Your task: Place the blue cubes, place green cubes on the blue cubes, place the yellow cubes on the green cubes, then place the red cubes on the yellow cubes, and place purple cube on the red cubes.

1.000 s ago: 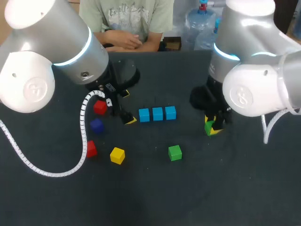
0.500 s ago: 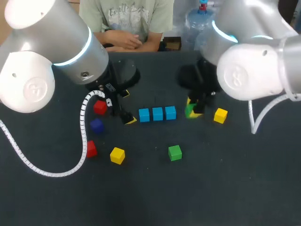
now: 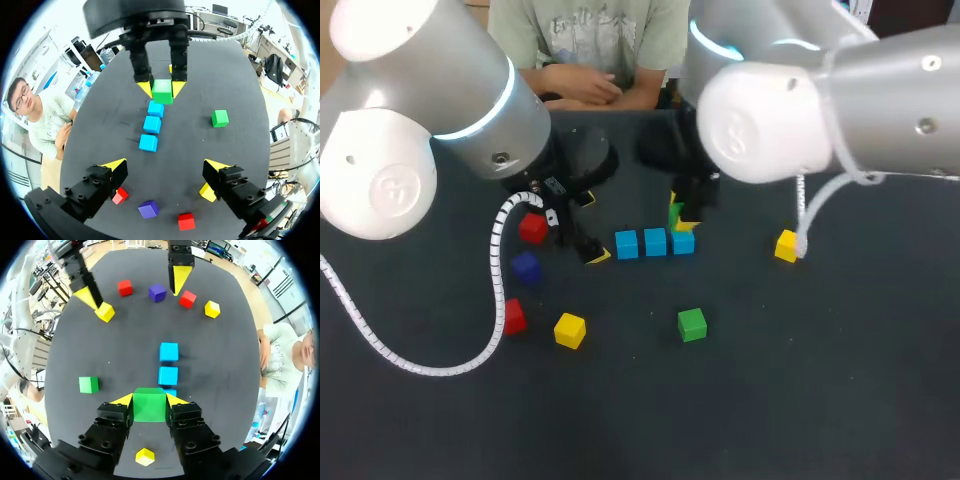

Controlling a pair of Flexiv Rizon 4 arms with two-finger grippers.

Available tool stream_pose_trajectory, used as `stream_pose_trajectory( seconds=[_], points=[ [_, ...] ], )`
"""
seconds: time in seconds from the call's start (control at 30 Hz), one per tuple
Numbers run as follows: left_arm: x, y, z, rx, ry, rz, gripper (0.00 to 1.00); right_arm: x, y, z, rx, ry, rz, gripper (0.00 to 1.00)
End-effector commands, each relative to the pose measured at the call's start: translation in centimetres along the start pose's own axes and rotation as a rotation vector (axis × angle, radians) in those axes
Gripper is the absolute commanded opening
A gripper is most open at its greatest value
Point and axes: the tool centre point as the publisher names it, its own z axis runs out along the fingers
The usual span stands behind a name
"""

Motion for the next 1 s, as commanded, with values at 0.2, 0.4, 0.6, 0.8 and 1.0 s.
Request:
stream_pose_trajectory(
  seconds=[0.2,0.4,0.6,0.8,1.0],
  points=[
    [0.1,0.0,0.0,0.001,-0.002,0.001,1.0,-1.4,-1.1,0.6,-0.028,0.027,0.018,0.0],
    [0.1,0.0,0.0,0.001,-0.002,0.001,1.0,-1.3,-2.0,1.3,-0.036,0.018,0.021,0.0],
    [0.1,0.0,0.0,0.001,-0.002,0.001,1.0,-0.9,-2.7,2.2,-0.05,0.01,0.035,0.0],
    [0.1,0.0,0.0,0.001,-0.002,0.001,1.0,-0.6,-2.9,3.2,-0.061,0.022,0.046,0.0],
    [0.1,0.0,0.0,0.001,-0.002,0.001,1.0,-0.2,-3.2,3.7,-0.063,0.029,0.061,0.0]
  ],
)
